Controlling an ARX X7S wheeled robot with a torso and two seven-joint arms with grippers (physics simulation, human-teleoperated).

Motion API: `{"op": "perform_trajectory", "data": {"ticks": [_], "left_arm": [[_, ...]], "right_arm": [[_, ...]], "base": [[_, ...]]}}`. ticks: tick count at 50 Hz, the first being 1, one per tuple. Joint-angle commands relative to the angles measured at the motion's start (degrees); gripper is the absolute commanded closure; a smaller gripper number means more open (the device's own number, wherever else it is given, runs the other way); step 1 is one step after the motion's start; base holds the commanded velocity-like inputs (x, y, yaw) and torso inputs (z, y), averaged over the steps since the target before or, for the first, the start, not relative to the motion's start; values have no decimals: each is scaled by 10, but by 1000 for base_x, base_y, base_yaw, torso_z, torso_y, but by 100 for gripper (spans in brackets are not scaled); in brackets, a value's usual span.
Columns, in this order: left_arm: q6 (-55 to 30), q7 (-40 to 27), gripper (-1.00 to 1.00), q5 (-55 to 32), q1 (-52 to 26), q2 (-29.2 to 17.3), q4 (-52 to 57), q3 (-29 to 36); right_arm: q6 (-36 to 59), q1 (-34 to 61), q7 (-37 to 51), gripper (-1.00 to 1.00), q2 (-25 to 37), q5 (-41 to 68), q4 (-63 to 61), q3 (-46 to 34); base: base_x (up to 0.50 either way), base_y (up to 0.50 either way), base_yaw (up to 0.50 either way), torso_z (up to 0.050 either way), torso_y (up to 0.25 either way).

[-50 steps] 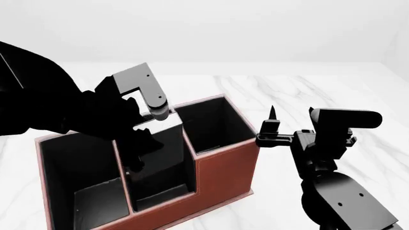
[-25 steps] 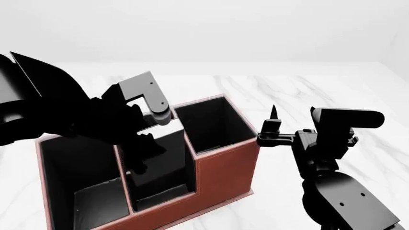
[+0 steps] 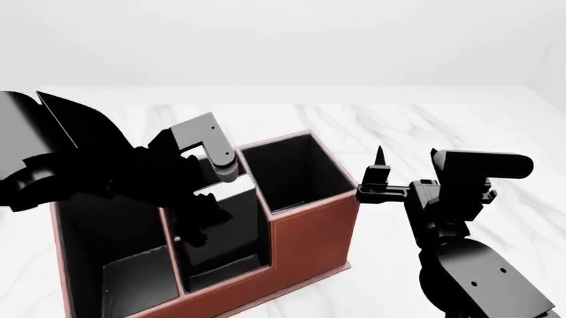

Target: Pick up the book and place it in the back compartment of the caddy.

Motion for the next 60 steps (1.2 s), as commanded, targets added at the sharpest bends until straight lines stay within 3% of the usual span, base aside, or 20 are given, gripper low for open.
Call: {"op": "perform_trajectory", "data": {"ticks": [1,60], "left_arm": [[10,0,100,3,8,1,-11,-3],[88,49,100,57,82,32,-99,27]], "right_arm": [[-3,-2,1,-100,1,1,2,-1],[-13,-9,6,-100,7,11,1,2]], "base": [[0,0,0,0,0],[0,0,0,0,1]]}}
